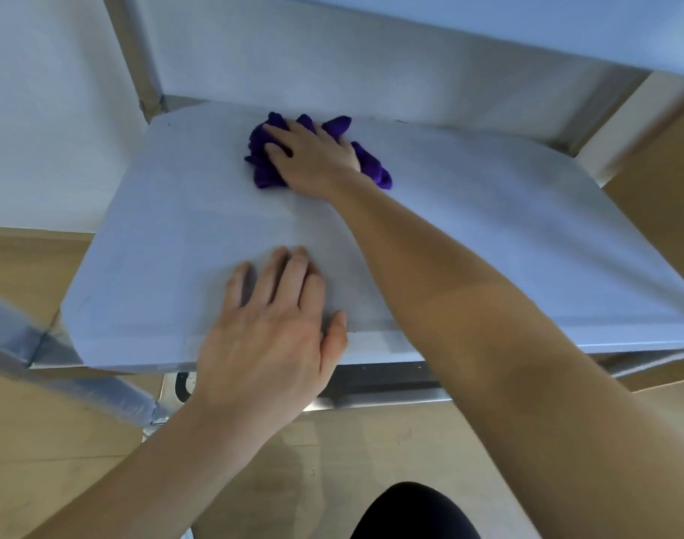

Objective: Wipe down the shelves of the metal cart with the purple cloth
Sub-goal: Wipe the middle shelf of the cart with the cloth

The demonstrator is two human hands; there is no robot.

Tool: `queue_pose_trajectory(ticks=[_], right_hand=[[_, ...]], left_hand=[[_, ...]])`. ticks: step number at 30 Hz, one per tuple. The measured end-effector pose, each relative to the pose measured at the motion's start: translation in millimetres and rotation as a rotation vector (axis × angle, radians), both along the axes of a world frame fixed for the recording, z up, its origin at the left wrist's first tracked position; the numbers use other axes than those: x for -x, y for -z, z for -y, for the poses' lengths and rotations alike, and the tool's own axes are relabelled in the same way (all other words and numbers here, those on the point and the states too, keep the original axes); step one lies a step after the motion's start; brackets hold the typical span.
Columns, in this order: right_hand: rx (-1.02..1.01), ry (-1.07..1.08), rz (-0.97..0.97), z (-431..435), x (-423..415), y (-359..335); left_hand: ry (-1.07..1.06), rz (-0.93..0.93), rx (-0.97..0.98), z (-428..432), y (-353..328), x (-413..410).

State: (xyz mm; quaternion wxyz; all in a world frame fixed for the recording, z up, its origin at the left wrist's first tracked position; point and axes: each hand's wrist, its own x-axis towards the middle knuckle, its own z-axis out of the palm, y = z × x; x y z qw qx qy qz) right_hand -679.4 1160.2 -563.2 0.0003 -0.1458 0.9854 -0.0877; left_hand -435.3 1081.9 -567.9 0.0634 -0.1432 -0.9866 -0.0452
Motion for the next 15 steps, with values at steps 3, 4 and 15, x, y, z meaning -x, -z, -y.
queue_pose_trajectory(ticks=[3, 4, 15], right_hand=[[0.008, 0.093, -0.027, -48.2, 9.7, 1.1], [0.004, 0.141, -0.027, -68.2, 13.4, 2.2], [0.002, 0.61, 0.061, -190.7, 22.5, -4.0]], left_hand=[[-0.002, 0.008, 0.008, 0.6, -0.3, -1.8], [0.001, 0.007, 0.009, 1.0, -0.1, -2.2], [-0.001, 0.003, 0.038, -1.9, 1.0, 0.7]])
